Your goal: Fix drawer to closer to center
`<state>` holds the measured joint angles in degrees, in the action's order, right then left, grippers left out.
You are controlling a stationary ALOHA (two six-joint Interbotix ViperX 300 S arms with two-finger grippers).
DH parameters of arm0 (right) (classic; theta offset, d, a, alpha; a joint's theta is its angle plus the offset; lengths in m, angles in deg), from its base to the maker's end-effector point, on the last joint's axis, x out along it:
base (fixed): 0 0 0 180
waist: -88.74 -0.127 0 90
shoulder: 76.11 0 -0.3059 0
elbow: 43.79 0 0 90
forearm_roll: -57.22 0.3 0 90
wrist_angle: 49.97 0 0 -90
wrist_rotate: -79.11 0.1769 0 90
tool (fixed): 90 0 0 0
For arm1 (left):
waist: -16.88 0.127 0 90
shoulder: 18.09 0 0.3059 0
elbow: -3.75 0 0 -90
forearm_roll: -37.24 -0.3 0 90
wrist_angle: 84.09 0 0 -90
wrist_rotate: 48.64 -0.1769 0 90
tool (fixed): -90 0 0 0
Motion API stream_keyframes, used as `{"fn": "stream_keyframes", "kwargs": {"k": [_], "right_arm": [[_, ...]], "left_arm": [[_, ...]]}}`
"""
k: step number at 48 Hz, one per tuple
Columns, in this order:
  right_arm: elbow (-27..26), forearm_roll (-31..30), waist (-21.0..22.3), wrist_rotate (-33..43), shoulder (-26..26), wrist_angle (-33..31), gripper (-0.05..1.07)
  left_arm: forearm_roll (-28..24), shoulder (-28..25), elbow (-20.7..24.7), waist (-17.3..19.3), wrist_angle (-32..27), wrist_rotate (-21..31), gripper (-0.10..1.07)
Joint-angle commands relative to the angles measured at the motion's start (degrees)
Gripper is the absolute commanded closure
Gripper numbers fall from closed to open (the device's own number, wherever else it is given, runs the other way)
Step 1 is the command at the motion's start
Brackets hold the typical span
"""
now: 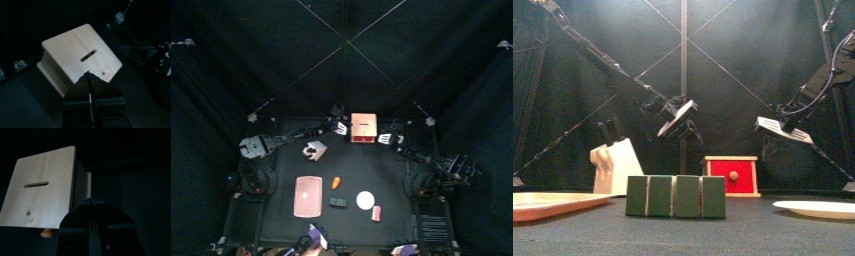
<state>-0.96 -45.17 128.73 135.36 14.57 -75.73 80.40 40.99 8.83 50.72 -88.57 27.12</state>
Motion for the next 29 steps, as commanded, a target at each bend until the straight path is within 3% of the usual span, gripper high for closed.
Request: {"fn": "stream_keyframes", "kwargs": {"k": [1, 13, 29], "right_arm": [[-1.76, -0.53, 0.0, -0.09, 0.18, 0.0, 0.53], [-2.99, -1.23, 0.0, -0.09, 1.32, 0.88, 0.53], [-3.96, -1.76, -0.18, -0.09, 2.2, 2.46, 0.53]], "left_arm": [[-0.18, -0.26, 3.08, 0.62, -1.32, -0.09, 0.83], [-0.18, -2.99, 5.36, 1.41, -5.27, -0.09, 0.83], [-0.26, -4.04, 5.1, 2.02, -7.47, -0.09, 0.83]]}}
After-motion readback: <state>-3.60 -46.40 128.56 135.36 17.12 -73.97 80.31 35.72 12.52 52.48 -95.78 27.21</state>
